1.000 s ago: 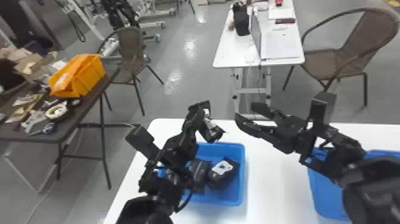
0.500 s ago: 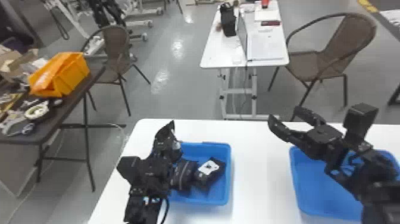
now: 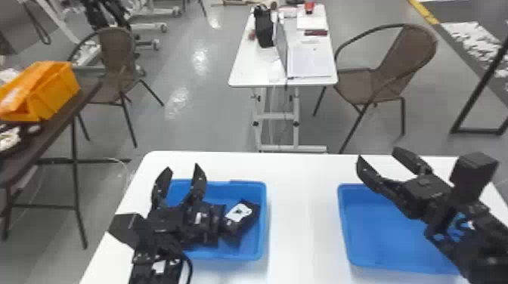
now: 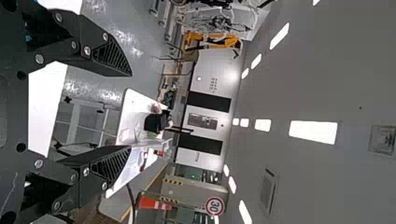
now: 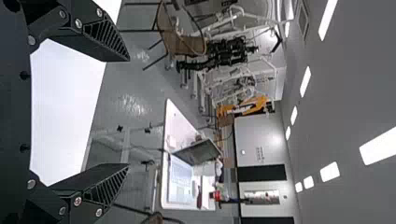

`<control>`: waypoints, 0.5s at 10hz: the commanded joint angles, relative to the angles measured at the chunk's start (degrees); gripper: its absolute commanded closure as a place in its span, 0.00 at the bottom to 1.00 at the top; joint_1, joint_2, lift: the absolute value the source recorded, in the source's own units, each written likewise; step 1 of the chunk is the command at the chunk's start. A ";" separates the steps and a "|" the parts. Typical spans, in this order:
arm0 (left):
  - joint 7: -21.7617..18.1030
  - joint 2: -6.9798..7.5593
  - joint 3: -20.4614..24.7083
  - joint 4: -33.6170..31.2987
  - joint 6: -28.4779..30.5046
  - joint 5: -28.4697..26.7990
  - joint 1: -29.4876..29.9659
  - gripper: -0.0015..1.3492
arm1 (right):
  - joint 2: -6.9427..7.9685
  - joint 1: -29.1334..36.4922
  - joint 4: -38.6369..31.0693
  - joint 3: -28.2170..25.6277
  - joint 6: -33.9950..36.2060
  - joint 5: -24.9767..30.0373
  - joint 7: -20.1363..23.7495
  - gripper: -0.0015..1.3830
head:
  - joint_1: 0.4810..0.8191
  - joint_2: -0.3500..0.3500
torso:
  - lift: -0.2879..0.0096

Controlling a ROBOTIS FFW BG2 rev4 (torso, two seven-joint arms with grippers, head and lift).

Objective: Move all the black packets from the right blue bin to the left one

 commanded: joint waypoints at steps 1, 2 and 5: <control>0.09 -0.15 -0.02 -3.72 -1.51 -1.02 2.44 0.07 | 0.00 5.44 -4.68 -1.54 -2.19 3.74 -2.43 0.18 | 0.63 0.62 | 0.97; 0.09 -0.15 0.60 -5.83 -3.00 -2.08 4.99 0.07 | 0.17 9.49 -6.26 -1.45 -6.24 4.79 -4.80 0.18 | 0.63 0.59 | 0.97; -0.08 -0.15 1.83 -6.44 -11.44 -9.29 13.96 0.00 | 3.86 19.24 -9.08 -1.63 -11.25 2.77 -10.34 0.18 | 0.63 0.58 | 0.97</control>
